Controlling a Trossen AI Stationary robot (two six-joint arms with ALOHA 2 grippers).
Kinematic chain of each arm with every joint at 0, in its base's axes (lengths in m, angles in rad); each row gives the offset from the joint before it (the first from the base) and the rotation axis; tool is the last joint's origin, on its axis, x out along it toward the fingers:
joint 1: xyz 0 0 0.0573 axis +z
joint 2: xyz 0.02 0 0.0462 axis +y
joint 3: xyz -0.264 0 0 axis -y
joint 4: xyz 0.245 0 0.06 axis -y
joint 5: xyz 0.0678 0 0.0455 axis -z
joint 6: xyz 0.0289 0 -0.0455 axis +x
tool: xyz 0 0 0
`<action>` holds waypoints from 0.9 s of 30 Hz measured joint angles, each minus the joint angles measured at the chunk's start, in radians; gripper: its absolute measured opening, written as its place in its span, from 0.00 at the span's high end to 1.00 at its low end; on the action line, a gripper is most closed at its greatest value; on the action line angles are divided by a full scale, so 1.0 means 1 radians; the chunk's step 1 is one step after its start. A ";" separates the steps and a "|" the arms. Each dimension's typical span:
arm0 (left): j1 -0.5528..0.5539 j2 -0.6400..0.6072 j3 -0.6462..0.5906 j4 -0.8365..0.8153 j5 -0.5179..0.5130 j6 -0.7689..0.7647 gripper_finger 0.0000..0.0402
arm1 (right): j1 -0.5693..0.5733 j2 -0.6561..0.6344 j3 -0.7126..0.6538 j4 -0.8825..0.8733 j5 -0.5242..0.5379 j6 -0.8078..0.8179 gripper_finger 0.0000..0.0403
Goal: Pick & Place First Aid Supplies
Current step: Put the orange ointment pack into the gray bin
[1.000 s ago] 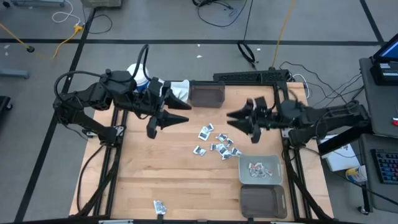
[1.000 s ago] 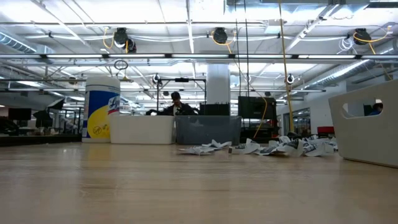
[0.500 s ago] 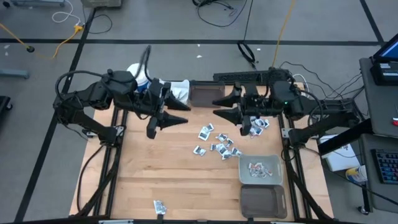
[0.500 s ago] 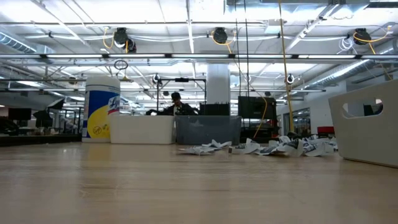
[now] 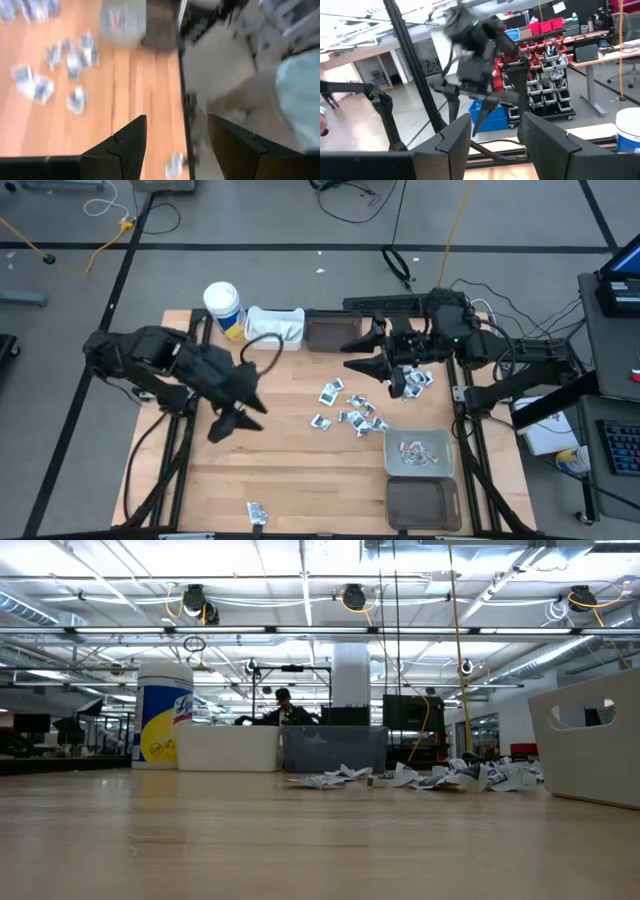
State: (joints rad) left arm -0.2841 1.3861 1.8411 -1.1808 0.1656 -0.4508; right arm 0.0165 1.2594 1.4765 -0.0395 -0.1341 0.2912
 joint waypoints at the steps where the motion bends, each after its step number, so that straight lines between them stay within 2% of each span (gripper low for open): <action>1: -0.011 0.000 0.000 -0.048 0.002 -0.019 0.47 | -0.005 0.000 0.000 -0.001 -0.001 0.008 0.58; 5: -0.054 0.001 0.000 -0.213 0.032 -0.141 0.47 | -0.023 0.000 0.000 -0.002 -0.002 0.014 0.58; 11: -0.145 0.031 0.000 -0.341 0.058 -0.380 0.47 | -0.031 0.000 0.000 -0.003 0.007 0.020 0.58; 20: -0.284 0.195 0.000 -0.381 -0.043 -0.436 0.47 | -0.029 0.000 0.000 0.013 0.007 0.074 0.58; 27: -0.387 0.357 -0.001 -0.388 -0.047 -0.417 0.47 | -0.029 -0.002 0.000 0.012 0.000 0.060 0.58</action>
State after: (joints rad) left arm -0.6712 1.7428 1.8400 -1.5692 0.1184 -0.8677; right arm -0.0120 1.2572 1.4761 -0.0273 -0.1337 0.3511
